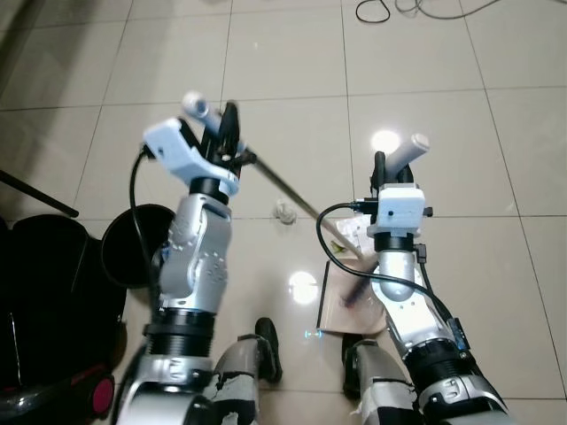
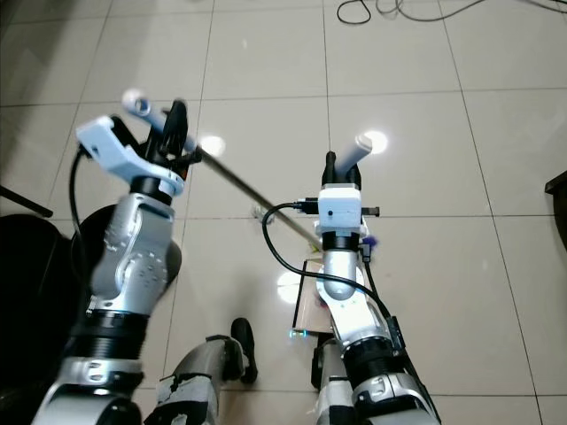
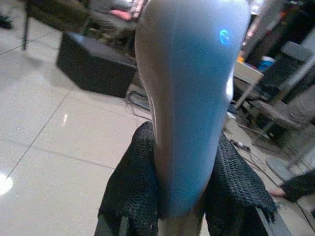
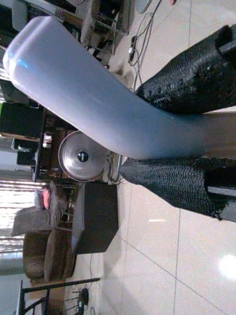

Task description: Sweep floor

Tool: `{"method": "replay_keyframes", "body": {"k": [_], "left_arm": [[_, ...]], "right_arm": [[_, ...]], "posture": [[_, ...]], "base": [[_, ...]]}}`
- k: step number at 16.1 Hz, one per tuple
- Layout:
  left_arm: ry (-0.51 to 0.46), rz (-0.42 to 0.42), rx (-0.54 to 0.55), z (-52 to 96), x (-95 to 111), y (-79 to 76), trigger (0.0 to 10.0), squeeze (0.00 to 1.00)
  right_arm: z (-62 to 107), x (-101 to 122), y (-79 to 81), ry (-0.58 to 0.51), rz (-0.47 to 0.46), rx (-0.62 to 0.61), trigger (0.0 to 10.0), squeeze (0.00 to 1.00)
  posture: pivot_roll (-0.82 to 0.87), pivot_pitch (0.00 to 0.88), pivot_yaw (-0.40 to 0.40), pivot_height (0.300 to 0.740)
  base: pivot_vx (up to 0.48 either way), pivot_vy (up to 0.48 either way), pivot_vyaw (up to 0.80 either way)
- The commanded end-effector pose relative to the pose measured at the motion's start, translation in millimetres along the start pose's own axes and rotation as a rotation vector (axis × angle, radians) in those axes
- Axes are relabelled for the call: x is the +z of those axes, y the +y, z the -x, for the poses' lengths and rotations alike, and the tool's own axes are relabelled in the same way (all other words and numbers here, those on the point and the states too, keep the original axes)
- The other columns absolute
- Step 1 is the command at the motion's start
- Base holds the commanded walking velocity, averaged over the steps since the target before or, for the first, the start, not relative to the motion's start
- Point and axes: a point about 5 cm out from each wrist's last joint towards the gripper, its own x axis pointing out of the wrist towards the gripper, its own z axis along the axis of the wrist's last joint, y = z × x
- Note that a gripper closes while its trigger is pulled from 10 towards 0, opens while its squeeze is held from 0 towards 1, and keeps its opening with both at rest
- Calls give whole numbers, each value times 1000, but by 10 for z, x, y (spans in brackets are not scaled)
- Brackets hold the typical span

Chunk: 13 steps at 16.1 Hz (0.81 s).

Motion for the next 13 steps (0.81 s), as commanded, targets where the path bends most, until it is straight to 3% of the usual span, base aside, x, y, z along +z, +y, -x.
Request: {"method": "replay_keyframes", "body": {"k": [1, 4, 6, 9, 11, 12, 13], "left_arm": [[-38, -7, -67, -35, 151, -31, 10000, 0], [-91, -29, -103, -179, 369, 8, 10000, 0], [-103, -31, -51, -275, 460, 118, 10000, 0], [-110, -110, -60, -403, 533, 246, 10000, 0], [-84, -222, -37, -451, 565, 355, 10000, 0], [-23, -339, -31, -459, 541, 438, 10000, 0], [37, -378, -6, -449, 490, 494, 10000, 0]], "right_arm": [[32, -51, 6, 29, -17, 5, 10000, 0], [15, -43, -51, 11, -22, 11, 10000, 0], [13, -48, -105, 9, -26, 0, 10000, 0], [-46, -23, -232, -3, -55, -51, 10000, 0], [-104, 21, -282, -18, -75, -70, 10000, 0], [-174, 83, -317, -26, -108, -80, 10000, 0], [-206, 116, -329, -25, -128, -82, 10000, 0]], "posture": [[66, 238, 70, 740], [64, 212, 59, 740], [49, 191, 46, 740], [26, 158, 32, 740], [12, 138, 33, 740], [-7, 113, 39, 740], [-17, 98, 43, 740]], "base": [[0, 0, 0], [0, 0, 0], [0, 0, 0], [0, 0, 0], [0, 0, 0], [0, 0, 0], [0, 0, 0]]}}
